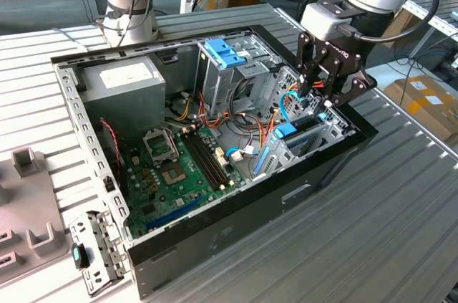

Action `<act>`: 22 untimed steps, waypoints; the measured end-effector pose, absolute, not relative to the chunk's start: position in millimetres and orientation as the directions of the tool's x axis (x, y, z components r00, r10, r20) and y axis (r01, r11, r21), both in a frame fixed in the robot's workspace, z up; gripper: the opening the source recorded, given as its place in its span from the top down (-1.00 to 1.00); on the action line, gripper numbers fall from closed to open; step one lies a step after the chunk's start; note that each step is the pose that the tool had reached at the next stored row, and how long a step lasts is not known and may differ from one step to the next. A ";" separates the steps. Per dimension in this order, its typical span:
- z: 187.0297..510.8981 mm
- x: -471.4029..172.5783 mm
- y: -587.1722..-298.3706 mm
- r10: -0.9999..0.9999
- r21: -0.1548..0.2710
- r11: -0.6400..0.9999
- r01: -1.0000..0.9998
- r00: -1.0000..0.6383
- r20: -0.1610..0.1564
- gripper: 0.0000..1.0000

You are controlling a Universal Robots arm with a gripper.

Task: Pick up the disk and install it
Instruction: 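Insert the first disk wire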

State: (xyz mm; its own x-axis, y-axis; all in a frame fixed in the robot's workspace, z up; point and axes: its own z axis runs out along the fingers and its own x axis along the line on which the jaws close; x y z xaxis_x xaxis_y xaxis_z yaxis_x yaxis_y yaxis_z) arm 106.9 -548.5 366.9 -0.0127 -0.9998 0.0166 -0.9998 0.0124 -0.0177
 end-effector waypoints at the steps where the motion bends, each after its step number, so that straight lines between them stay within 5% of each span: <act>1: 365.5 107.1 -547.9 -1.000 -0.018 0.012 -1.000 -0.013 0.017 0.03; 13: 363.5 107.2 -545.5 -1.000 -0.018 0.012 -1.000 -0.013 0.017 0.03; 18: 363.3 107.2 -545.0 -1.000 -0.018 0.012 -1.000 -0.013 0.017 0.44; 19: 363.3 107.2 -544.9 -1.000 -0.018 0.012 -1.000 -0.013 0.017 0.67; 22: 363.2 107.3 -544.5 -1.000 -0.018 0.012 -1.000 -0.013 0.017 0.68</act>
State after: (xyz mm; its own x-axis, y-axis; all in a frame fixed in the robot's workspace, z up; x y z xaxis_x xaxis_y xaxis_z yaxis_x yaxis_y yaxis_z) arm 107.3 -544.5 363.2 -0.0127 -0.9998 0.0173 -0.9998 0.0124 -0.0177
